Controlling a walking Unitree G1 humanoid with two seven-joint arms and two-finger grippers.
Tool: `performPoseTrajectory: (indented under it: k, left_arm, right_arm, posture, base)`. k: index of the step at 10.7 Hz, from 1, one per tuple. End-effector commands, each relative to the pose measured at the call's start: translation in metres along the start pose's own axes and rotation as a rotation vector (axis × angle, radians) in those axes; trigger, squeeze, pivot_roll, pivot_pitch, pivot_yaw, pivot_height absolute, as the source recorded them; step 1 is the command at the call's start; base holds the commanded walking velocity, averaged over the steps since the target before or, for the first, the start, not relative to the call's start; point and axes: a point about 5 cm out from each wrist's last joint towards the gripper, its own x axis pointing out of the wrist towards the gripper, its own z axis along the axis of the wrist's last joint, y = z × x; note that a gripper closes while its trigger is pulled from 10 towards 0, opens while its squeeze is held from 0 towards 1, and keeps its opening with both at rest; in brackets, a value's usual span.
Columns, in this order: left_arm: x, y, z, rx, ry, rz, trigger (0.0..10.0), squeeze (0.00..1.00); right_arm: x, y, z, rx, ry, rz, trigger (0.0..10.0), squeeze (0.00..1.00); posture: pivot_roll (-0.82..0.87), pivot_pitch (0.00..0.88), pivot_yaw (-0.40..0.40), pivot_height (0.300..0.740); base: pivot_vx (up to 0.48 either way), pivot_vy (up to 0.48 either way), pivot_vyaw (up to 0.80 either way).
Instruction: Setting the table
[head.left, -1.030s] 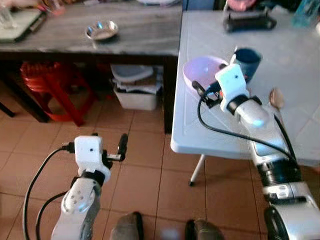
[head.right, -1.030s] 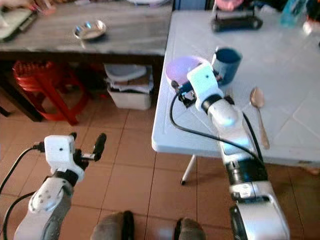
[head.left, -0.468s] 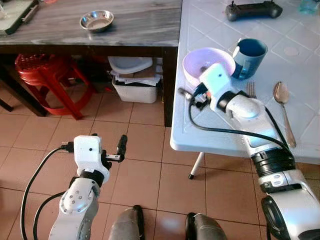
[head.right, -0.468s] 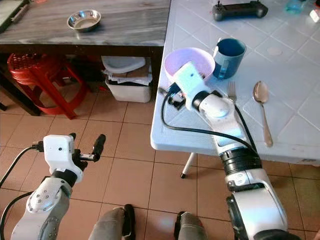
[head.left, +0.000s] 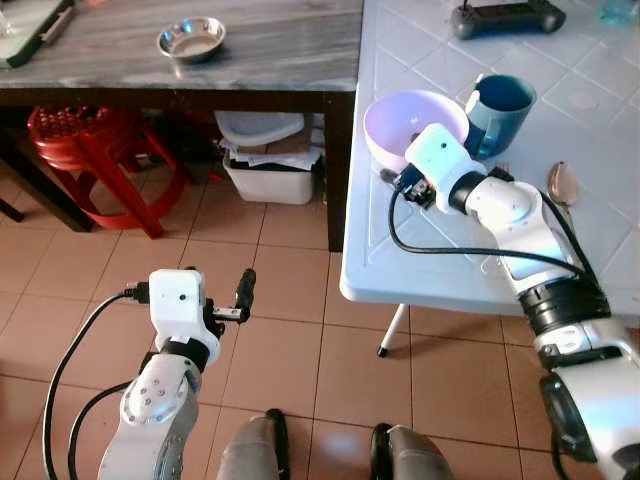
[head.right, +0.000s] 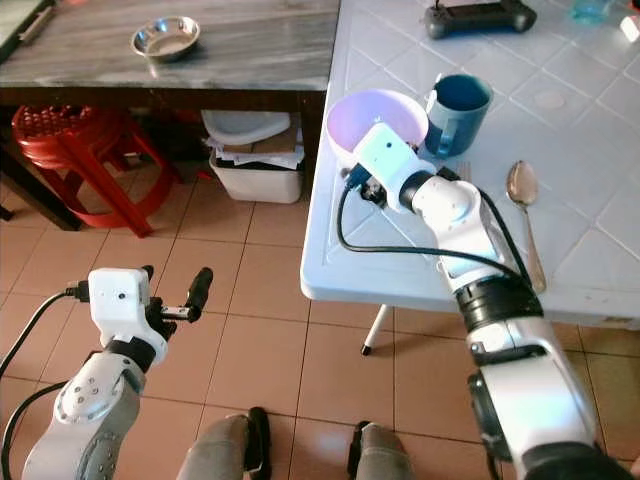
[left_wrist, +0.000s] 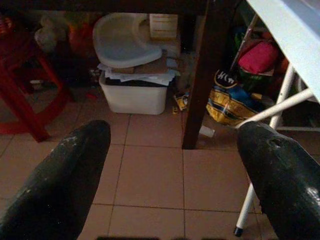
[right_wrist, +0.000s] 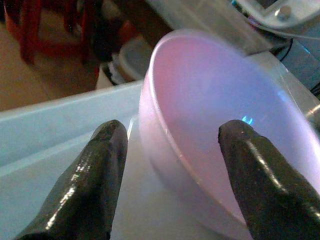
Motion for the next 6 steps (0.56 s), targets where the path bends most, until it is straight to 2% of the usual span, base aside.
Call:
performPoseTrajectory:
  k: [1, 6]
  left_arm:
    - [-0.001, 0.001, -0.005, 0.002, 0.029, -0.003, 10.0, 0.00]
    - [0.001, 0.002, -0.007, 0.011, 0.043, 0.003, 10.0, 0.00]
  right_arm:
    - [0.001, -0.003, 0.000, -0.029, 0.020, 0.010, 0.0, 0.00]
    - [0.000, -0.008, -0.010, -0.113, 0.090, 0.038, 0.0, 0.00]
  posture:
    - [0.09, 0.216, 0.076, 0.740]
    - [0.09, 0.205, 0.069, 0.740]
  base:
    - [0.000, 0.000, 0.00]
    - [0.000, 0.000, 0.00]
